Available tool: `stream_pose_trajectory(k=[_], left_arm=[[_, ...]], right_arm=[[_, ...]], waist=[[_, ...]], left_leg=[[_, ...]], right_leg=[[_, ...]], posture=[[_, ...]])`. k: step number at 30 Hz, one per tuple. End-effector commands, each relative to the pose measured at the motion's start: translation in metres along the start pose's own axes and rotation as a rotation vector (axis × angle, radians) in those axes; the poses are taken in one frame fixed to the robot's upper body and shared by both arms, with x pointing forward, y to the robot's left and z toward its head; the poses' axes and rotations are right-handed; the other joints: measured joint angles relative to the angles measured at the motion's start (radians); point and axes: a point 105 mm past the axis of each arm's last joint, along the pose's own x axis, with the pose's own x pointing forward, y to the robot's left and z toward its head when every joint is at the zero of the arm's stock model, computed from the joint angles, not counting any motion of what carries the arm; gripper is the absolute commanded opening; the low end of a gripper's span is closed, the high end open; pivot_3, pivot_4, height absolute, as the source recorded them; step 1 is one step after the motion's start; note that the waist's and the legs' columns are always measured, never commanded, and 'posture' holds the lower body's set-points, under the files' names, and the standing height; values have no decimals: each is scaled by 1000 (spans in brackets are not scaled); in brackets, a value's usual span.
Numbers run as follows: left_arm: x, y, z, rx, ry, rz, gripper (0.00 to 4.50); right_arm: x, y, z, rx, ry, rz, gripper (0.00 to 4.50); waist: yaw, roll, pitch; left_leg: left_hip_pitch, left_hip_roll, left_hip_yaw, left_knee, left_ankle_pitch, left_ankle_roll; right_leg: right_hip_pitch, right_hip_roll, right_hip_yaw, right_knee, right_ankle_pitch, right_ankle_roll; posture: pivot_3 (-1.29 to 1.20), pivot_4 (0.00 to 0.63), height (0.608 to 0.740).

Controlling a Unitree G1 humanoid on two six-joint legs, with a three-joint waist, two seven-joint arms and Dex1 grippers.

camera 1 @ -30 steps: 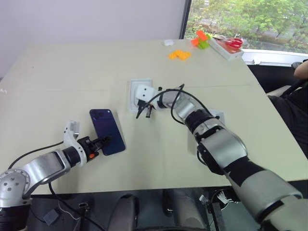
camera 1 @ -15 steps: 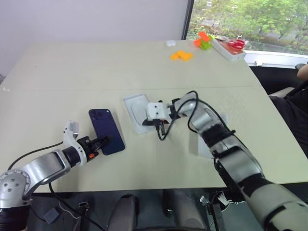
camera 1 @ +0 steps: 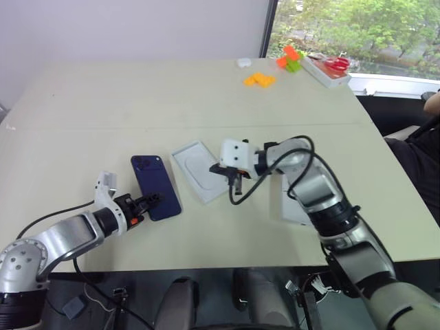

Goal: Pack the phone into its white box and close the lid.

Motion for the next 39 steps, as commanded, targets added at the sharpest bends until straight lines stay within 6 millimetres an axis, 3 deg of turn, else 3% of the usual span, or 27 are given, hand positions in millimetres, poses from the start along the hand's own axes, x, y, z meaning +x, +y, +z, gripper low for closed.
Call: stream_pose_trajectory(k=[1, 5, 9, 19, 22, 28, 33, 39], left_arm=[[-3, -10, 6, 21, -11, -41, 0], [-1, -10, 6, 18, -2, -45, 0], [1, -12, 6, 20, 0, -52, 0], [-1, -12, 4, 14, -14, -50, 0], [-1, -12, 4, 13, -16, -49, 0], [-1, -12, 5, 14, -18, -48, 0], [1, -13, 5, 14, -11, -55, 0], [4, -18, 0, 21, 21, -92, 0]], right_arm=[[-5, 12, 1, -24, -3, 28, 42], [7, 20, -11, -14, 48, 41, 42], [24, 15, -21, 1, 104, 3, 42], [41, 10, -23, 11, 111, -31, 42], [36, 4, -14, 8, 75, -63, 42], [5, -6, 10, -48, 16, -76, 42], [-9, 9, -2, -111, 68, -10, 42], [-7, 24, -13, -101, 90, 43, 42]], waist=[[-1, 0, 0], [-7, 0, 0], [-7, 0, 0], [-1, -1, 0], [-1, -1, 0], [-1, -1, 0], [-1, -1, -1], [-6, -1, 0]], left_leg=[[0, 0, 0, 0, 0, 0], [1, -2, 1, 0, 0, 0], [1, -2, 0, 0, 0, 0], [0, -4, 0, 0, 0, 0], [0, -5, 0, 1, 0, 0], [0, -4, 0, 0, 0, 0], [0, -5, -1, 1, 0, 0], [0, -4, 0, 1, 0, 0]], right_leg=[[0, 0, 0, 0, 0, 0], [0, -1, 1, 1, 0, 0], [0, 1, 1, 1, 0, 0], [0, -2, 1, 1, 0, 0], [1, -2, 1, 0, 0, 0], [0, -2, 1, 0, 0, 0], [1, -2, 1, 0, 0, 0], [1, -1, 1, 0, 0, 1]], posture=[[0, 150, 726], [0, 150, 726], [0, 150, 726], [0, 150, 726], [0, 150, 726], [0, 150, 726], [0, 150, 726], [0, 150, 726]])
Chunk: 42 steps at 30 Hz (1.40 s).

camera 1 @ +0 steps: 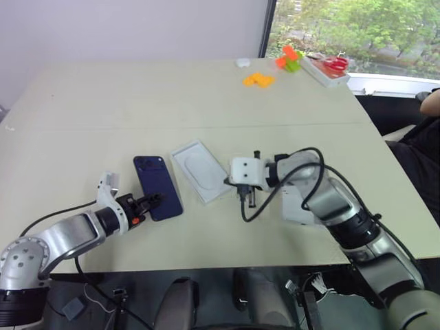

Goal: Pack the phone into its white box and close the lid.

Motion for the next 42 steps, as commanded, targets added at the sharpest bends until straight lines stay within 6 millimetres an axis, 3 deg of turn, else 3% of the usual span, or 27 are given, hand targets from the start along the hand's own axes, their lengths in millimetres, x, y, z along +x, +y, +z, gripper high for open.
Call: stream_pose_trajectory(k=[1, 10, 16, 21, 26, 42], left_arm=[[1, -17, 0, 24, 7, -80, 0], [2, -16, -5, 19, 15, -77, 0], [1, -16, -5, 17, 13, -78, 0], [1, -16, -5, 16, 13, -78, 0], [1, -15, -5, 15, 12, -77, 0], [4, -18, -1, 23, 8, -80, 0]], right_arm=[[0, -1, 14, -52, -36, -11, 42], [18, 0, 13, -43, -23, -28, 42], [23, -10, 18, -46, -36, -95, 42], [-3, -16, 31, -69, -98, -88, 42], [-19, -1, 26, -98, -92, -15, 42], [-3, 8, 6, -62, -30, 13, 42]], waist=[[0, 0, 0], [2, 0, 0], [3, 0, 0], [5, 0, 0], [5, 0, 0], [3, 0, 0]], left_leg=[[0, 0, 0, 0, 0, 0], [0, 0, 0, 0, 0, 0], [0, 0, -1, 0, 0, 0], [0, 0, -1, 0, 0, 0], [0, 0, -1, 0, 0, 0], [0, 0, 0, 0, 0, 0]], right_leg=[[0, 0, 0, 0, 0, 0], [0, 0, 0, 0, 0, 0], [0, 0, 0, 0, 0, 0], [0, 0, 0, 0, 0, 0], [1, -1, 0, -1, 0, 0], [0, 0, 0, 0, 0, 0]], posture=[[0, 150, 726], [0, 150, 726], [0, 150, 726], [0, 150, 726], [0, 150, 726], [0, 150, 726]])
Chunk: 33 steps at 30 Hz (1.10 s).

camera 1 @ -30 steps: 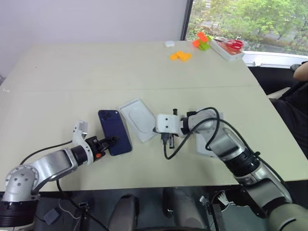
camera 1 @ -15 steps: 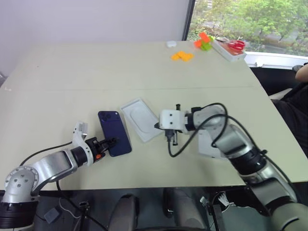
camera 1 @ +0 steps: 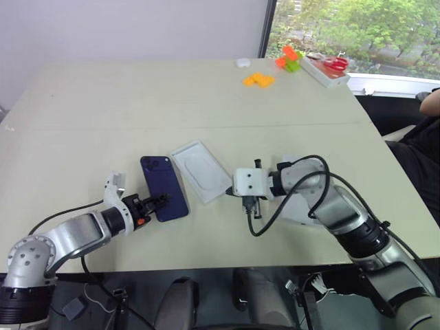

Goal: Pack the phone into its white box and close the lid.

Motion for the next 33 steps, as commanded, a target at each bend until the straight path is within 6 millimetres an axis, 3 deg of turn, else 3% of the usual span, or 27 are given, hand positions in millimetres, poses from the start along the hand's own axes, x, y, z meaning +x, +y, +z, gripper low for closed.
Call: stream_pose_trajectory(k=[1, 33], left_arm=[[-2, -13, 4, 25, -16, -50, 0], [-1, -13, 2, 21, -12, -48, 0]], right_arm=[[3, -6, 6, -23, -18, -29, 42], [4, -25, 28, 1, -89, -98, 42]], waist=[[-1, 0, 0], [0, 0, 0]], left_leg=[[0, 0, 0, 0, 0, 0], [0, 0, 0, 0, 0, 0]], right_leg=[[0, 0, 0, 0, 0, 0], [0, 0, 0, 0, 0, 0]], posture=[[0, 150, 726], [0, 150, 726]])
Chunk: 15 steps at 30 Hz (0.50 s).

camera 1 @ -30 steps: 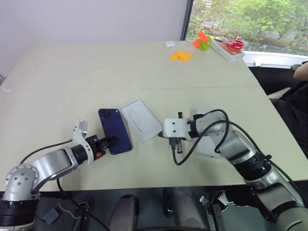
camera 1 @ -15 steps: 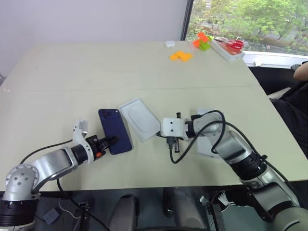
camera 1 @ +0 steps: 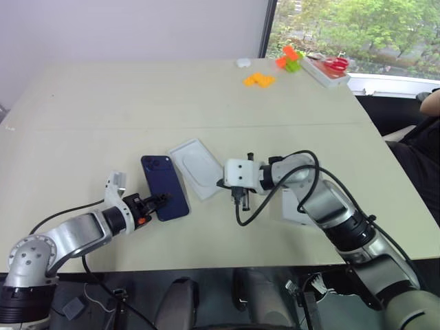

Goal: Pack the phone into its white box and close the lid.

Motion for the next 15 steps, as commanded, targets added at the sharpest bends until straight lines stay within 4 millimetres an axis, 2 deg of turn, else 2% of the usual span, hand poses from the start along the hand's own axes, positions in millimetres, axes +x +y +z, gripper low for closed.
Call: stream_pose_trajectory(k=[1, 2, 6, 11, 15], left_arm=[[-2, -13, 3, 26, -13, -49, 0], [-3, -13, 3, 26, -13, -49, 0], [-2, -11, 2, 19, -7, -47, 0], [-1, -11, 3, 17, -6, -47, 0], [-1, -12, 3, 20, -12, -48, 0]], right_arm=[[-3, -10, 13, -31, -39, -40, 42], [-2, -12, 14, -30, -45, -48, 42], [21, -46, 28, 50, -67, -218, 42], [52, -54, 40, 9, -68, -227, 42], [76, -63, 41, -31, -20, -245, 42]], waist=[[0, 0, 0], [-1, 0, 0], [-10, 0, 0], [-2, 0, 0], [-3, 0, 0]], left_leg=[[0, 0, 0, 0, 0, 0], [0, 0, 0, 0, 0, 0], [1, 0, 0, 0, 0, 0], [0, 0, -1, 0, 0, 0], [-1, -1, 0, 0, 0, -1]], right_leg=[[0, 0, 0, 0, 0, 0], [0, 0, 0, 0, 0, 0], [0, 1, 0, 1, 0, 0], [-2, 1, 0, 2, 0, 0], [-1, -1, 1, 1, 0, 0]], posture=[[0, 150, 726], [0, 150, 726], [0, 150, 726], [0, 150, 726], [0, 150, 726]])
